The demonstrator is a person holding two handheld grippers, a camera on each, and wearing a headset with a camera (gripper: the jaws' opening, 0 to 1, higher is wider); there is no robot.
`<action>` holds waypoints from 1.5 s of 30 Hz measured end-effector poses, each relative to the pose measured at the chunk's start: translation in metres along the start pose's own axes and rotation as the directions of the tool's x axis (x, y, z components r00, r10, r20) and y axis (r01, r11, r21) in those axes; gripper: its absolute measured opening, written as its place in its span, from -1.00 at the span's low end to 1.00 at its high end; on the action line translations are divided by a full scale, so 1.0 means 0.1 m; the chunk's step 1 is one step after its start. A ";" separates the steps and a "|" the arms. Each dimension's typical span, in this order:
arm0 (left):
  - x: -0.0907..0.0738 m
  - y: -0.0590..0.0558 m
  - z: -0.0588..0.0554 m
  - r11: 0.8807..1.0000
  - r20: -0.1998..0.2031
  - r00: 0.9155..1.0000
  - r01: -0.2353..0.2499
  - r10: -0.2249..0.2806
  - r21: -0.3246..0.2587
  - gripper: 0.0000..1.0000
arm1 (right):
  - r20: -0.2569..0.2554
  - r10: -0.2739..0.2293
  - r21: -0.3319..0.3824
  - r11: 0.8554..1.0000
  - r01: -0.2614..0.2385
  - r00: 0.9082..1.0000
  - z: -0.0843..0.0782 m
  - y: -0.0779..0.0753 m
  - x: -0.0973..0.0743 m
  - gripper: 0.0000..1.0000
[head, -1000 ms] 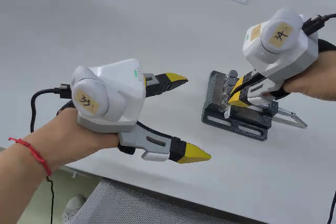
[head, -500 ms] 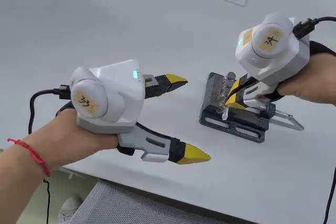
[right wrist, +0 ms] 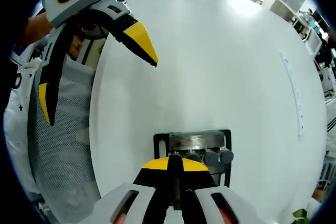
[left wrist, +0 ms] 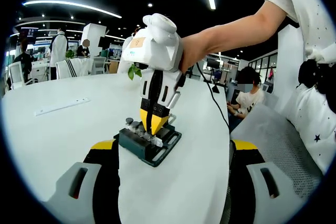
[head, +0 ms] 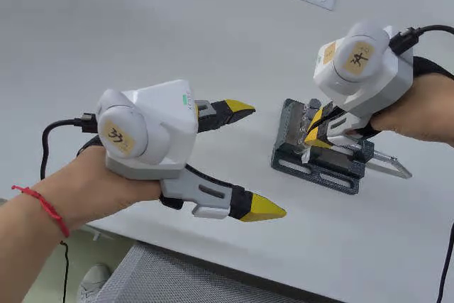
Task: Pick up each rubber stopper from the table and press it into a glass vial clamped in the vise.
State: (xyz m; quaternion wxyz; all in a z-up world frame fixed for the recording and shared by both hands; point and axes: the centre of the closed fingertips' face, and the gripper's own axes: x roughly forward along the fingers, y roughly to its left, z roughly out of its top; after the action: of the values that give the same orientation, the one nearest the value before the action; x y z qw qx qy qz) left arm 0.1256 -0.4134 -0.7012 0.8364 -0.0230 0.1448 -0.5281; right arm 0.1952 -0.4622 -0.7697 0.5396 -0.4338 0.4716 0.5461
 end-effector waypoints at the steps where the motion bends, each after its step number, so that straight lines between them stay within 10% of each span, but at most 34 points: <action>1: 0.00 0.00 0.00 1.000 0.001 1.000 -0.002 0.002 -0.002 0.71 | 0.001 0.003 0.008 1.000 -0.003 1.000 0.00 -0.03 0.01 -0.99; 15: 0.00 -0.04 0.11 1.000 -0.004 1.000 -0.001 0.001 0.024 0.71 | -0.007 -0.009 0.022 1.000 0.009 1.000 0.02 -0.01 0.03 -0.96; 17: 0.00 -0.05 0.12 1.000 -0.010 1.000 0.000 0.000 0.028 0.71 | 0.001 -0.022 -0.063 0.998 0.022 1.000 0.02 0.00 0.02 -0.94; 29: -0.09 -0.06 0.21 0.999 -0.022 0.999 -0.028 0.029 0.039 0.71 | 0.089 -0.046 0.032 0.999 0.044 0.995 0.01 -0.02 -0.01 -0.96; 45: -0.18 -0.05 0.25 0.996 -0.053 0.997 -0.056 0.059 0.066 0.77 | 0.262 -0.172 0.176 0.976 0.128 0.950 -0.24 -0.05 -0.59 -0.90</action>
State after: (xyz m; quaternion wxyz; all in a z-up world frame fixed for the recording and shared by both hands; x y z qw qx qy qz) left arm 0.1202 -0.4022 -0.6721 0.8472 0.0227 0.1511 -0.5088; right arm 0.2018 -0.4967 -0.7160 0.6725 -0.3443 0.3991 0.5195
